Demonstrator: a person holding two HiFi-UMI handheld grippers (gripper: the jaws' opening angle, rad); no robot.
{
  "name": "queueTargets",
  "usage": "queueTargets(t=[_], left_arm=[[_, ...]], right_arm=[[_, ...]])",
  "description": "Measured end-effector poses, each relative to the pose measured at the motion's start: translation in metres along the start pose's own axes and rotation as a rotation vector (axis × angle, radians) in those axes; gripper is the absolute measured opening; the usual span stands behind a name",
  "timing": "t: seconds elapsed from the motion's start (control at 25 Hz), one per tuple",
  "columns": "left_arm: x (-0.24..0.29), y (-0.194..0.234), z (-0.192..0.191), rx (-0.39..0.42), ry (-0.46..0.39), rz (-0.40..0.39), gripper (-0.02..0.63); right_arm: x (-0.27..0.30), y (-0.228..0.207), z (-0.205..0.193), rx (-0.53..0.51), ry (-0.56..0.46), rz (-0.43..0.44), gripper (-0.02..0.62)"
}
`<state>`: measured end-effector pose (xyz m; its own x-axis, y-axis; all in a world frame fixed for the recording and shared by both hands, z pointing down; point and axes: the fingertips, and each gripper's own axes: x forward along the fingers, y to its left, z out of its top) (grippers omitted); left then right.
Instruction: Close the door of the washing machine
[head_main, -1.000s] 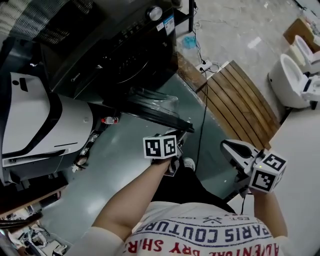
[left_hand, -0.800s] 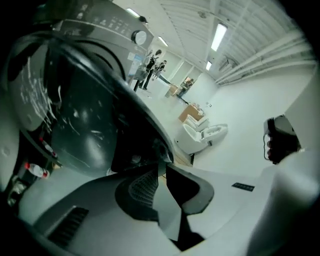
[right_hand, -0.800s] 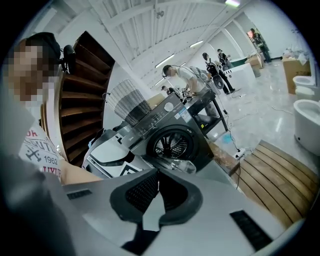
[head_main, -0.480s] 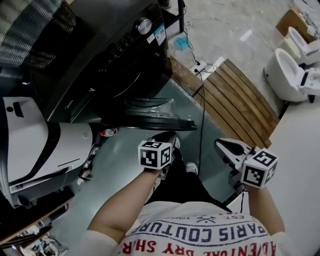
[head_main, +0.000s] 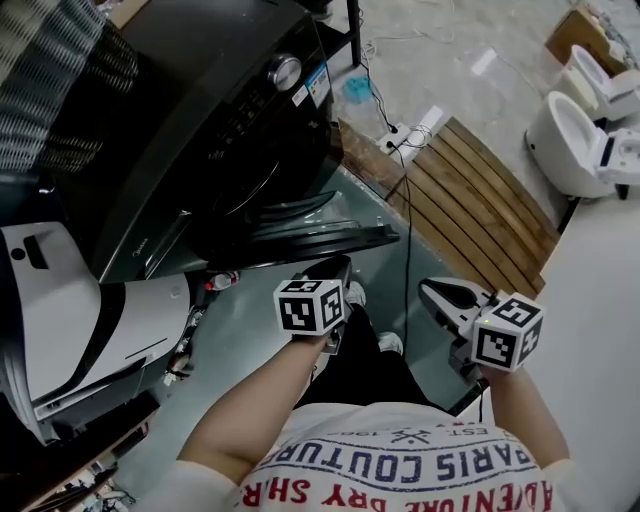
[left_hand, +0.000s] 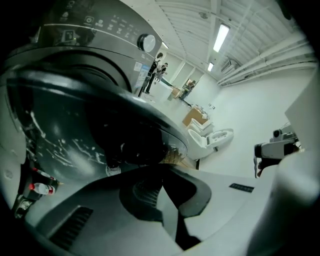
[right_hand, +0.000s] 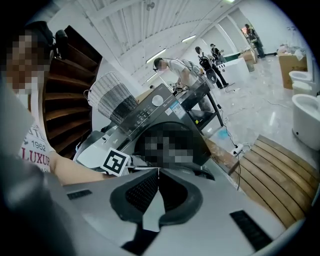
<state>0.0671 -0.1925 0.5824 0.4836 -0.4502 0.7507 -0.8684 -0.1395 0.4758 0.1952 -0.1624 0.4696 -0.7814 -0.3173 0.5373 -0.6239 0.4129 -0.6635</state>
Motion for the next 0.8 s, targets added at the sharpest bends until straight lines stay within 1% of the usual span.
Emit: queueTargets(t=[0.2, 0.36, 0.56, 0.68, 0.8], left_arm=[[0.006, 0.015, 0.039, 0.012, -0.044, 0.021, 0.026], [0.006, 0.032, 0.067, -0.013, -0.091, 0.053, 0.026], [0.003, 0.063, 0.096, -0.05, -0.151, 0.116, 0.026], [-0.001, 0.083, 0.112, -0.057, -0.181, 0.165, 0.026], [-0.005, 0.098, 0.129, -0.065, -0.202, 0.189, 0.026]], right_arm=[[0.011, -0.007, 0.009, 0.018, -0.004, -0.01, 0.023], [0.018, -0.01, 0.014, 0.034, 0.0, -0.017, 0.023], [0.03, -0.012, 0.025, 0.036, 0.007, -0.027, 0.023], [0.037, -0.012, 0.033, 0.035, 0.006, -0.024, 0.023], [0.043, -0.014, 0.04, 0.03, 0.016, -0.035, 0.023]])
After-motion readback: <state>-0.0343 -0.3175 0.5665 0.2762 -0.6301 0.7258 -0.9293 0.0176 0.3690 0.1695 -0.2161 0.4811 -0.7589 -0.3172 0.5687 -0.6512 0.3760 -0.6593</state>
